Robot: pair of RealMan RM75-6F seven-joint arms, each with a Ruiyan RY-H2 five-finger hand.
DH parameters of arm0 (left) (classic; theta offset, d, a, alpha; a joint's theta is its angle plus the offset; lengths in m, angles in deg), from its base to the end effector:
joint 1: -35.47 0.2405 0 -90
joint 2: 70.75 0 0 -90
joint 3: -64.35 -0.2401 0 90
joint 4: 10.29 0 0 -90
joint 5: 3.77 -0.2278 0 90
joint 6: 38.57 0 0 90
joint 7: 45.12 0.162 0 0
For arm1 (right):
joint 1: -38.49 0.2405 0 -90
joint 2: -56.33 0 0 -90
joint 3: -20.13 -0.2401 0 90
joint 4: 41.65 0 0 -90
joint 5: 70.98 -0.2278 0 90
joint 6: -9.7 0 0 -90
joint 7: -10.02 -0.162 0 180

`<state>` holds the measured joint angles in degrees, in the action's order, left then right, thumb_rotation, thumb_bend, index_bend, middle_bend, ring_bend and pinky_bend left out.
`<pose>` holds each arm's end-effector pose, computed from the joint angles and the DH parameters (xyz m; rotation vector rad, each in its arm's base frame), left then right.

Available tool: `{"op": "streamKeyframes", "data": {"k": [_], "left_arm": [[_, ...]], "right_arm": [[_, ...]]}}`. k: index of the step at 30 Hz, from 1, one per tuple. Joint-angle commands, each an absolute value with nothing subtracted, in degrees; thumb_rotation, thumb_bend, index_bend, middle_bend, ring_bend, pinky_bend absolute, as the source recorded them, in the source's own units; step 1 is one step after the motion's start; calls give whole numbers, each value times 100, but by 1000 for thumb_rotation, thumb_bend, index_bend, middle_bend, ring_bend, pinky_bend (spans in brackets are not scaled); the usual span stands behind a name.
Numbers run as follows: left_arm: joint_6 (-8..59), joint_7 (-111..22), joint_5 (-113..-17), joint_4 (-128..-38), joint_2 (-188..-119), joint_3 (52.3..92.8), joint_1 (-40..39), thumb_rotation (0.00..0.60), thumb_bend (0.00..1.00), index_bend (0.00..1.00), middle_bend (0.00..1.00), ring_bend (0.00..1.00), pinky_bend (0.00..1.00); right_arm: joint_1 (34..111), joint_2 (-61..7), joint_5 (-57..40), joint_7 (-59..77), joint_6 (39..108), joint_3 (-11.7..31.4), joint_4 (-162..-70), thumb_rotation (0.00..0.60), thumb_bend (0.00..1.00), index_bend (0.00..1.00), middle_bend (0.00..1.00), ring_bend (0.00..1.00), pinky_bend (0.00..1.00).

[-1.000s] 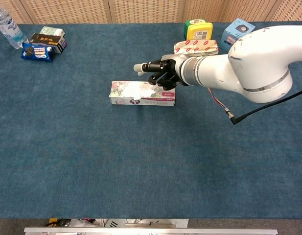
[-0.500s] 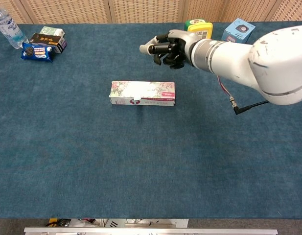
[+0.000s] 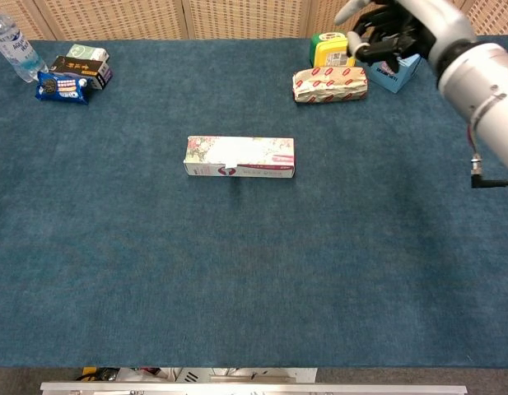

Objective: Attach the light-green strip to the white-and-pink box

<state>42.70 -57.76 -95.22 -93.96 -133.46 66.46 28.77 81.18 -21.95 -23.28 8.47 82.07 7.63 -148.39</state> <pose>-0.3249 0.2085 0.1436 -1.4958 -0.9481 -0.9428 -0.1075 -0.3377 0.0354 1.3196 -1.4912 1.3349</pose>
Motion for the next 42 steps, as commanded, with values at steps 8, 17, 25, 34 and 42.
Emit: {"op": "streamKeyframes", "data": {"k": [8, 17, 25, 34, 42], "left_arm": [[3327, -5822, -10179, -9070, -13319, 6567, 1845, 600, 291, 96, 452, 525, 533], [2481, -6041, -10765, -8797, -13475, 6361, 861, 600, 508, 112, 829, 918, 895], [1893, -5844, -10888, -8721, -13792, 6380, 117, 600, 650, 170, 888, 978, 944], [1577, -5840, -11040, -8475, -14226, 6377, -589, 600, 660, 169, 883, 979, 943], [975, -5753, -10753, -8451, -14557, 6453, -1101, 600, 686, 153, 872, 979, 938]], "right_arm": [[6999, -1374, -1015, 1226, 9006, 1438, -15157, 593, 454, 408, 582, 642, 809], [6601, -1158, -1102, 1230, 8984, 1346, -15243, 595, 454, 408, 530, 631, 809], [6479, -1109, -1187, 1310, 8836, 1148, -15263, 598, 454, 408, 529, 631, 809], [6473, -1186, -1366, 1455, 8572, 959, -15182, 600, 454, 408, 529, 631, 809], [6466, -1261, -1497, 1543, 8427, 840, -15092, 600, 454, 408, 529, 631, 808]]}}
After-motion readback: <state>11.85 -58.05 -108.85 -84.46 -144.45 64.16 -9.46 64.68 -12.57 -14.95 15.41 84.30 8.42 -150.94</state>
